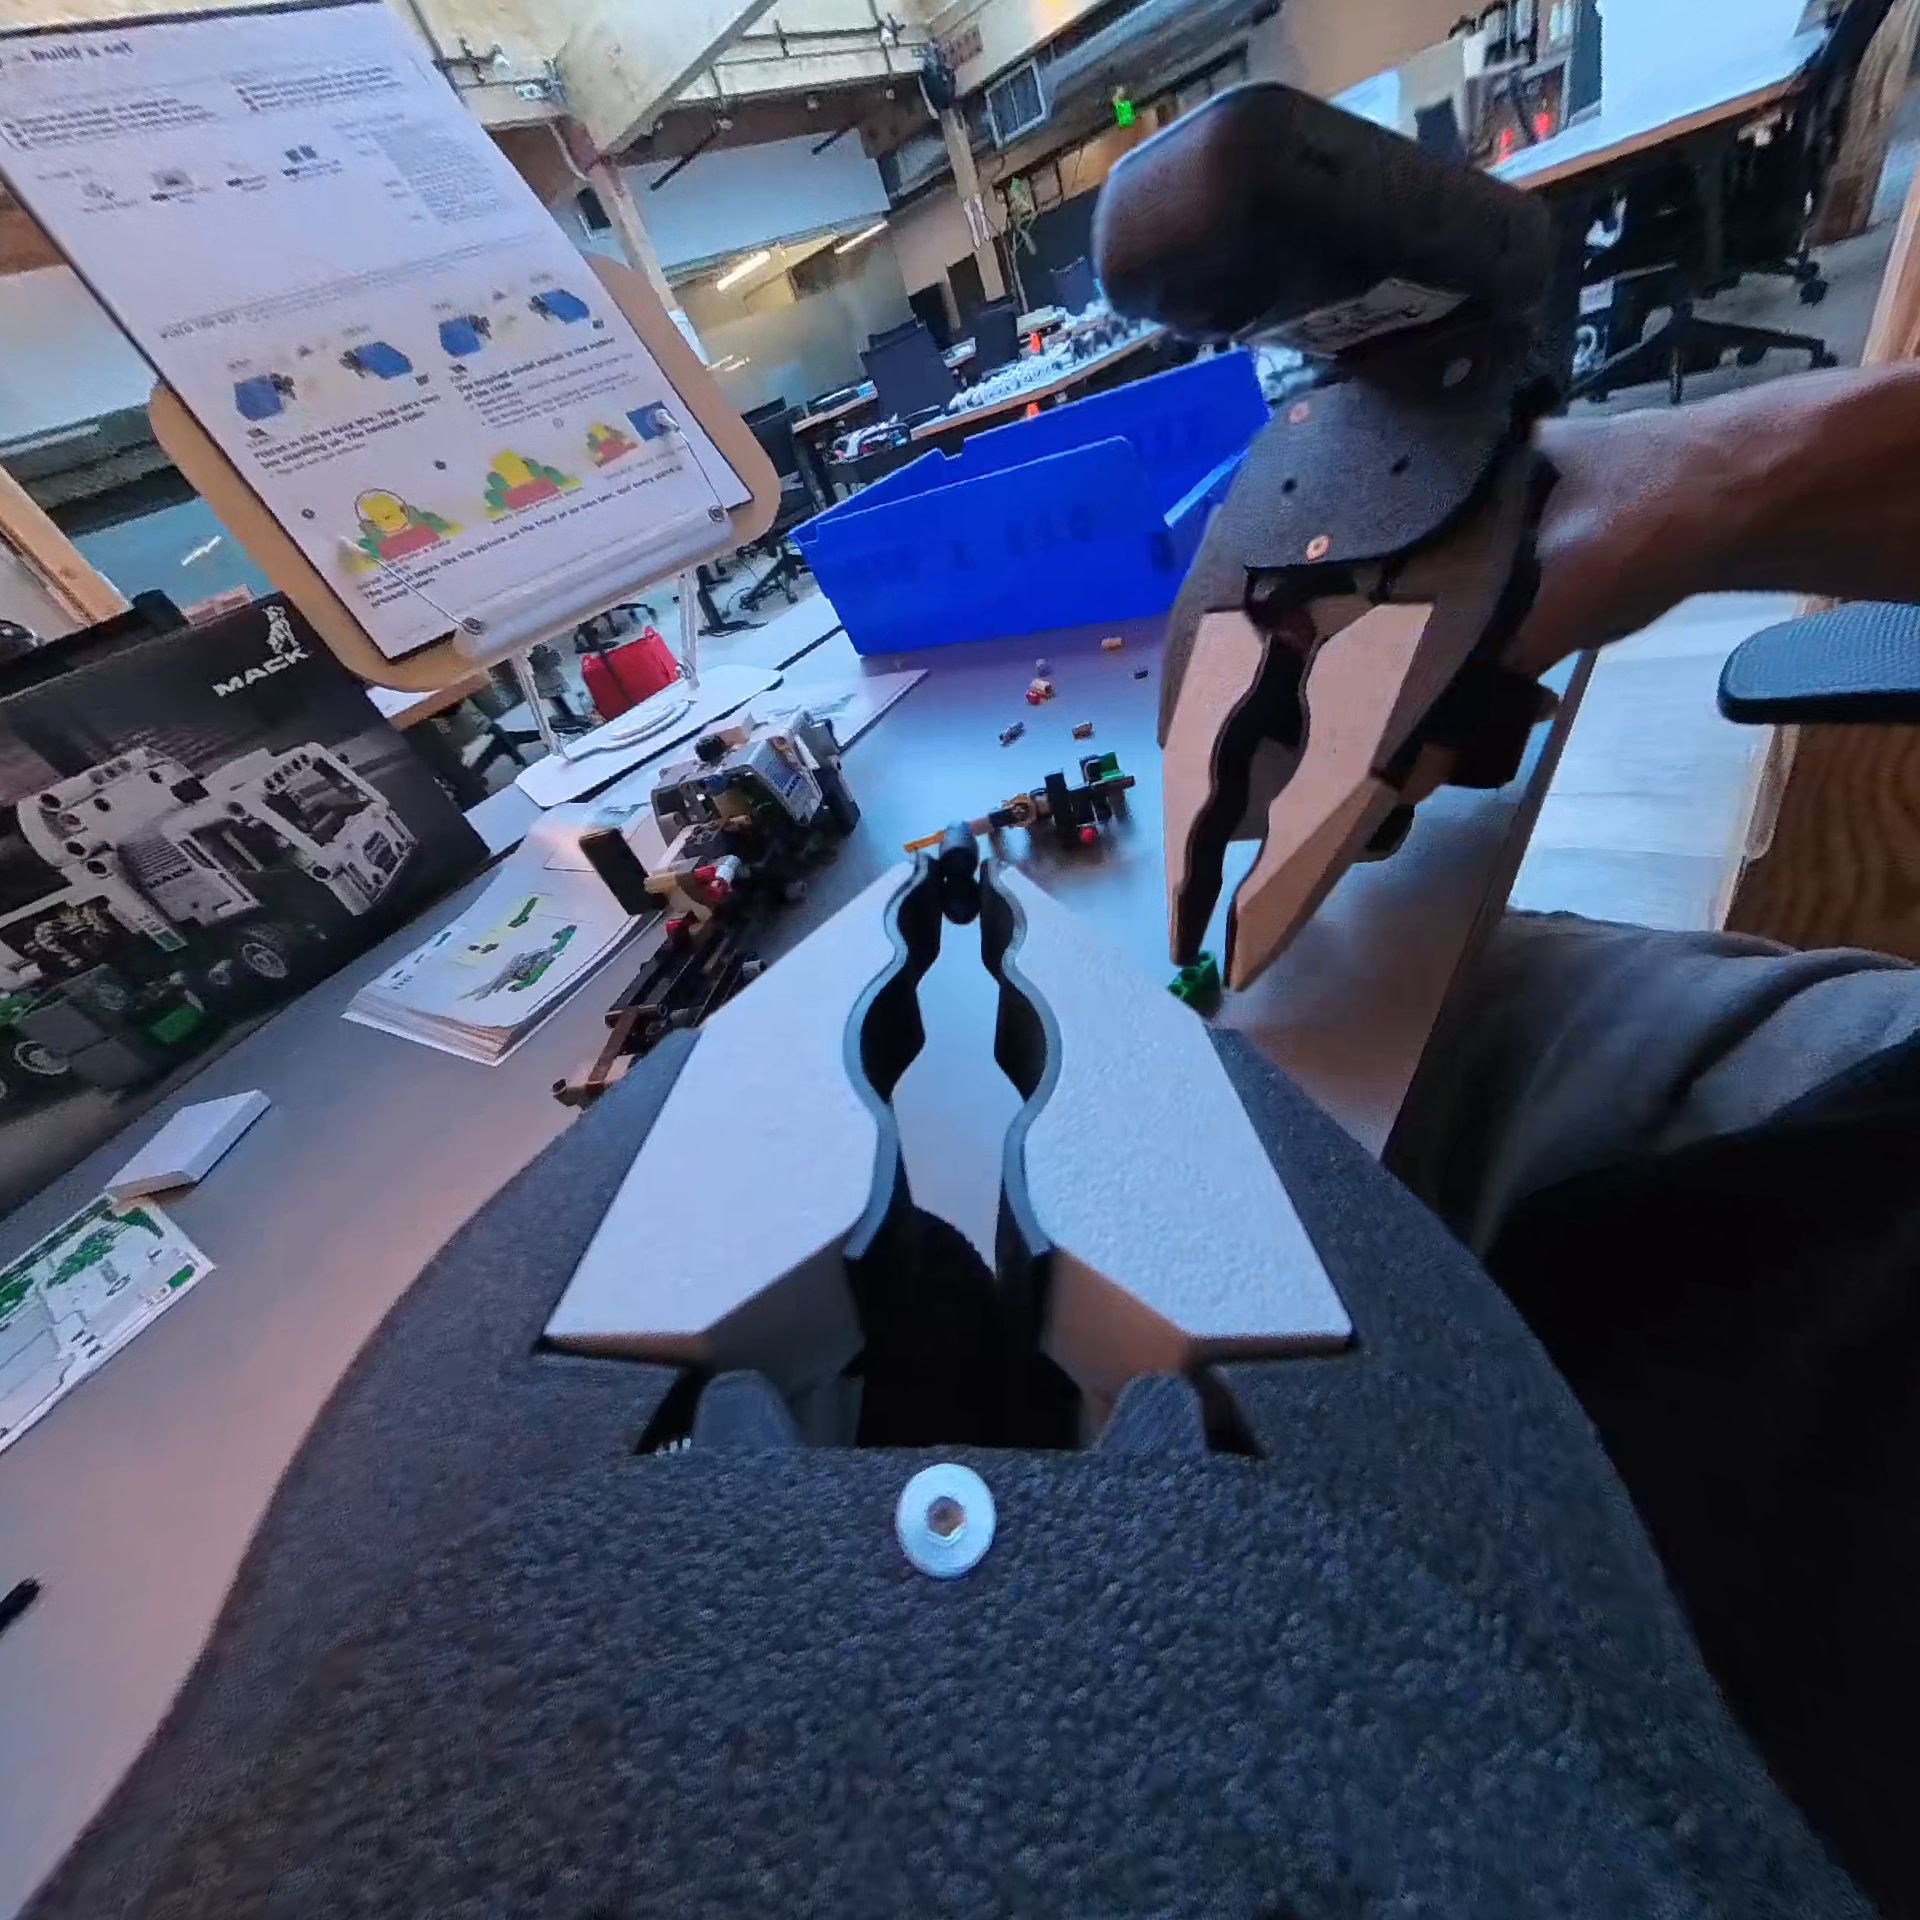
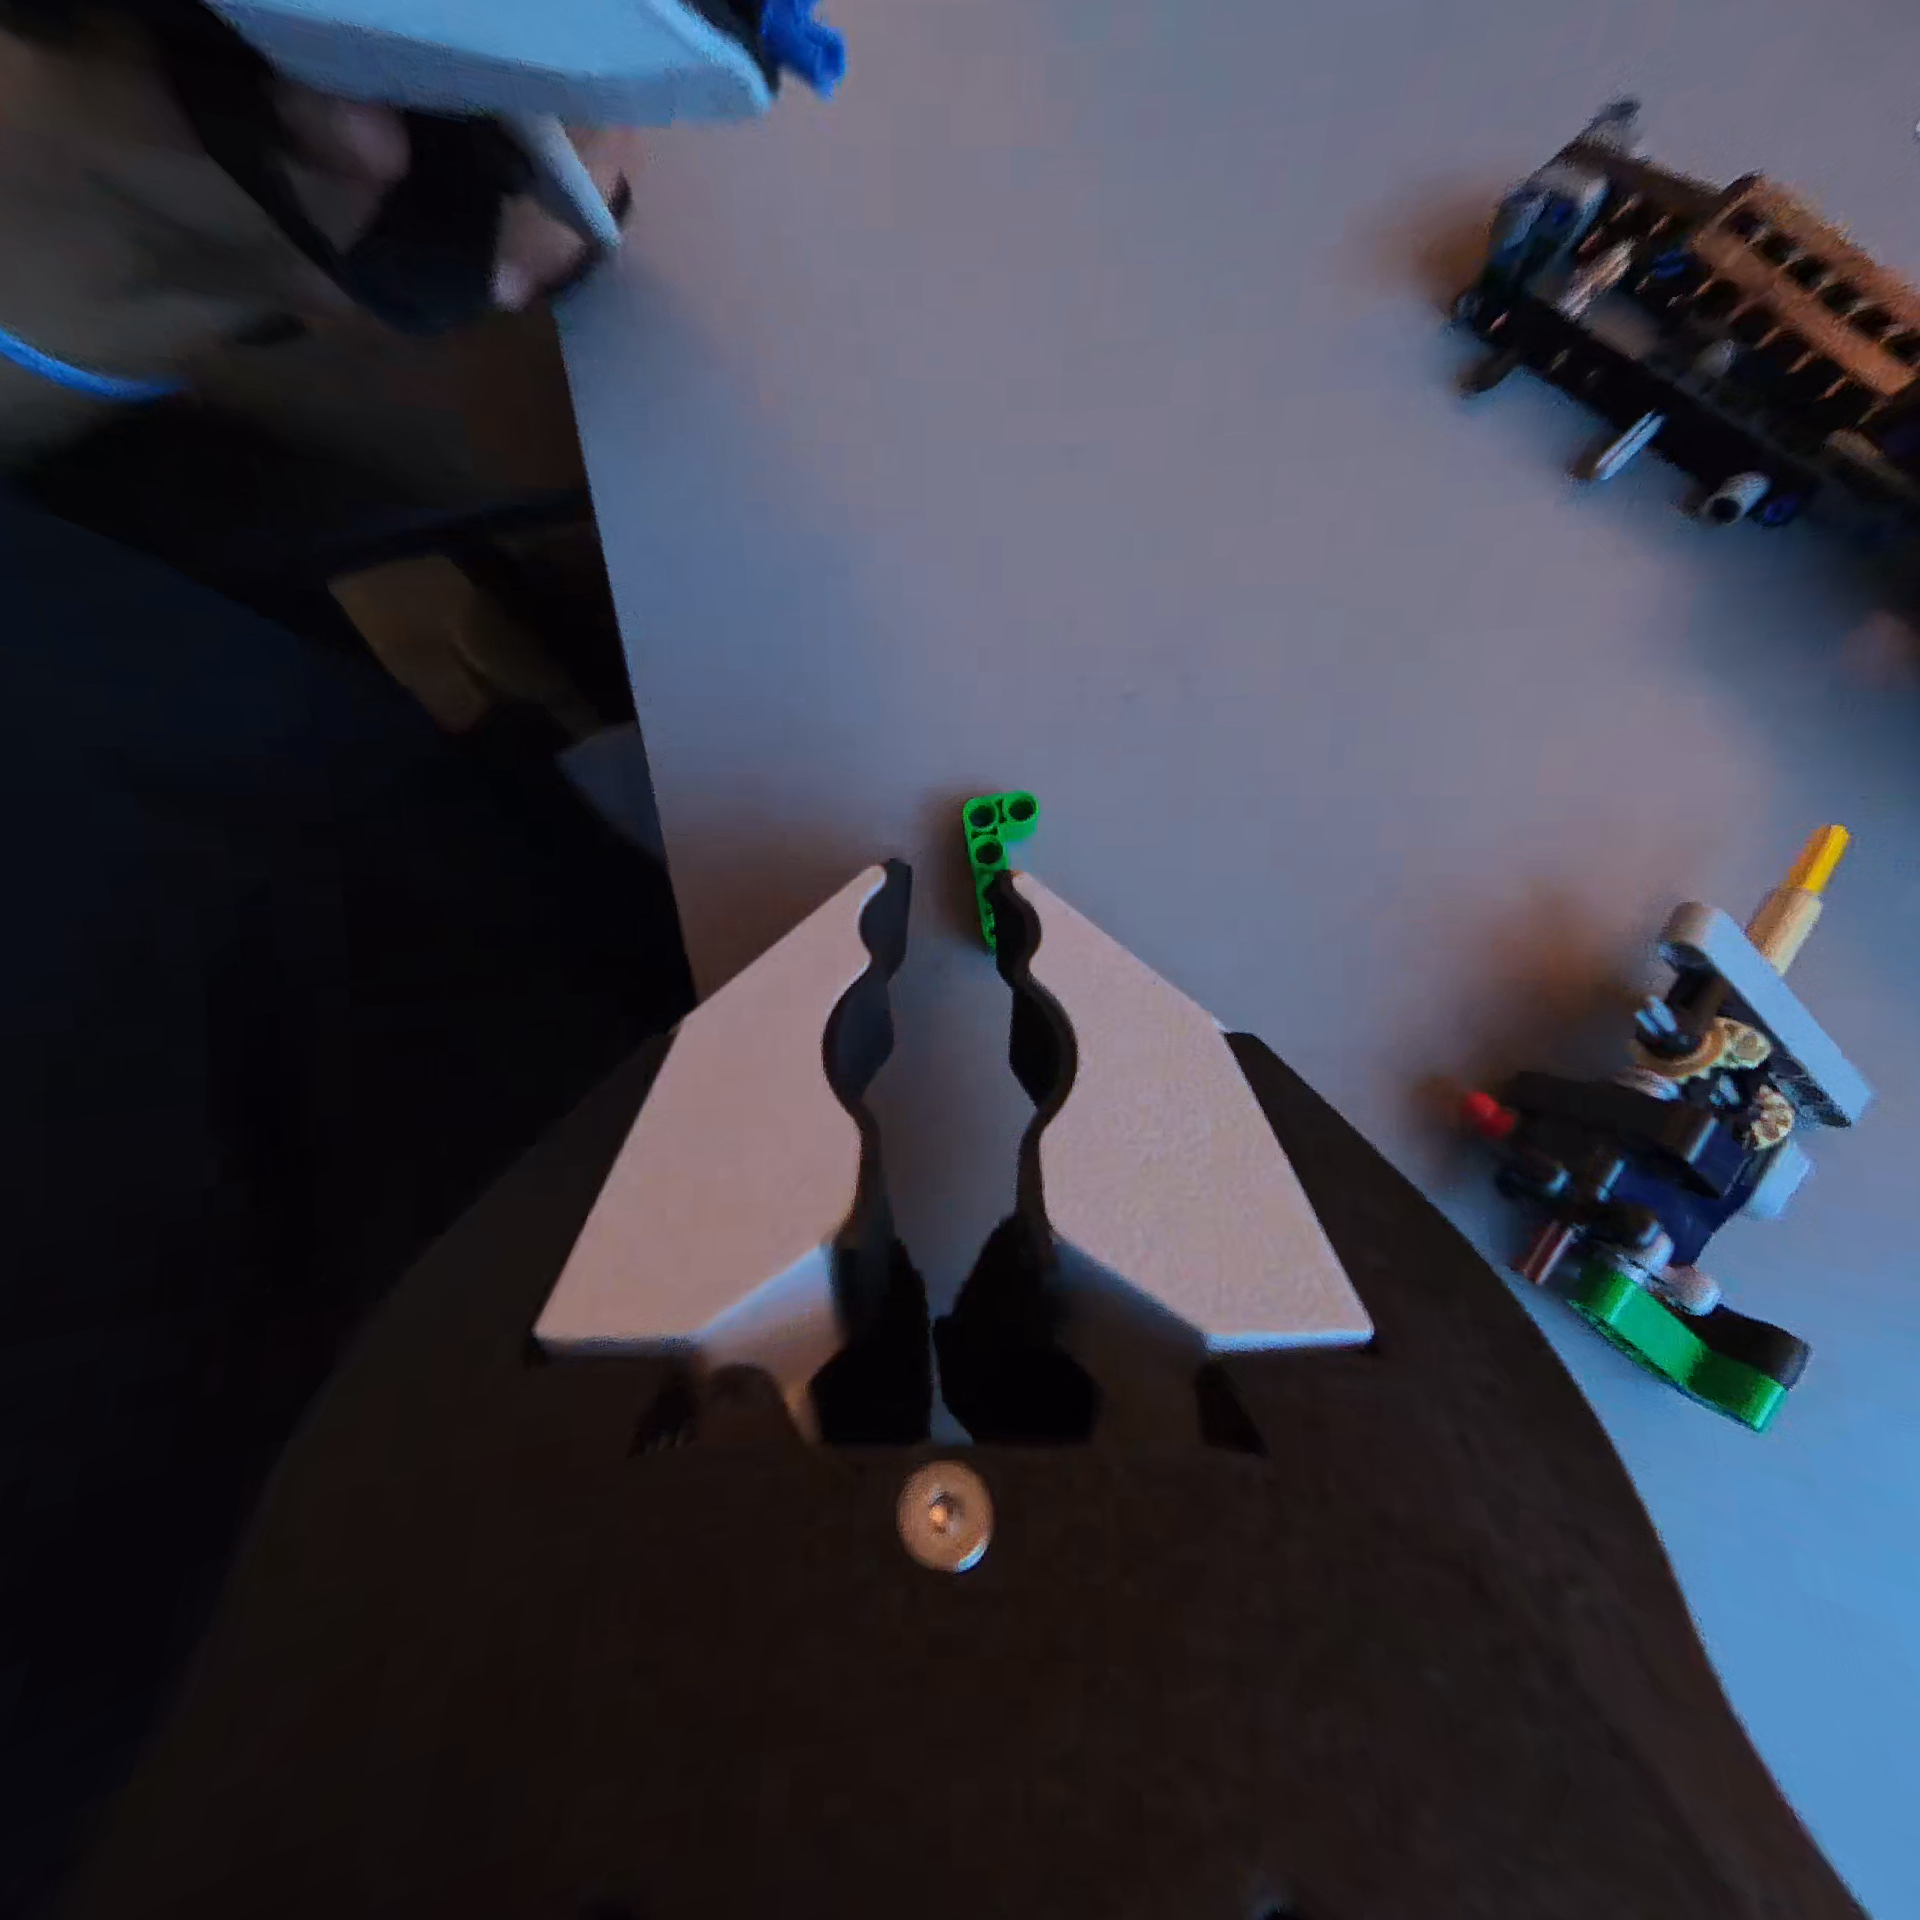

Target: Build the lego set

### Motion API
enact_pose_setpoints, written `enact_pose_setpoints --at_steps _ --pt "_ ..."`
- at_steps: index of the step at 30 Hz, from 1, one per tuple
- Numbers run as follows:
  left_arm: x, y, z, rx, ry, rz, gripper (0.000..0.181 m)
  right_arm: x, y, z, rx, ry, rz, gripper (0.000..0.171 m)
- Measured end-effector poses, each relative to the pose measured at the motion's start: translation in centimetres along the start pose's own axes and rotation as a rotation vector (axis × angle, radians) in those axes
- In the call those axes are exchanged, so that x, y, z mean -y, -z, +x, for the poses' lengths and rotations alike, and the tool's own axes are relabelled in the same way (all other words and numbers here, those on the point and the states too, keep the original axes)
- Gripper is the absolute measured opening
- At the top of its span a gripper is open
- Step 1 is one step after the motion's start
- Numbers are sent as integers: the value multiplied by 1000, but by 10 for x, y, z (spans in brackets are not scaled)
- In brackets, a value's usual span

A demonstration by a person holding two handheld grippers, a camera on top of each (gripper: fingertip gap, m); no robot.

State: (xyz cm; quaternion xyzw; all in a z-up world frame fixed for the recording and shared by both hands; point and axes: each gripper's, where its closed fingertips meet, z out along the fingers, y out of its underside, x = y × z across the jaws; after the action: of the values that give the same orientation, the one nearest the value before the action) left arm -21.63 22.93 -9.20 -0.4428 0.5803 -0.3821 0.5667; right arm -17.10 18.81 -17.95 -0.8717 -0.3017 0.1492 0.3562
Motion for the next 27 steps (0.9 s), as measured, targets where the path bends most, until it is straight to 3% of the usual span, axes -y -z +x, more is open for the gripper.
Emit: enact_pose_setpoints --at_steps 12,20,23,27 --pt "-1 -1 3 -1 -53 -22 4 3 -6 16 -77 191 -184 15" --pt "-3 0 0 -2 -38 -23 5 3 -18 10 52 221 -219 7" --pt "1 2 -7 -17 22 18 4 37 -3 27 -12 248 -8 6" --pt "27 -1 -32 -67 62 147 4 103 58 58 -61 205 388 6"
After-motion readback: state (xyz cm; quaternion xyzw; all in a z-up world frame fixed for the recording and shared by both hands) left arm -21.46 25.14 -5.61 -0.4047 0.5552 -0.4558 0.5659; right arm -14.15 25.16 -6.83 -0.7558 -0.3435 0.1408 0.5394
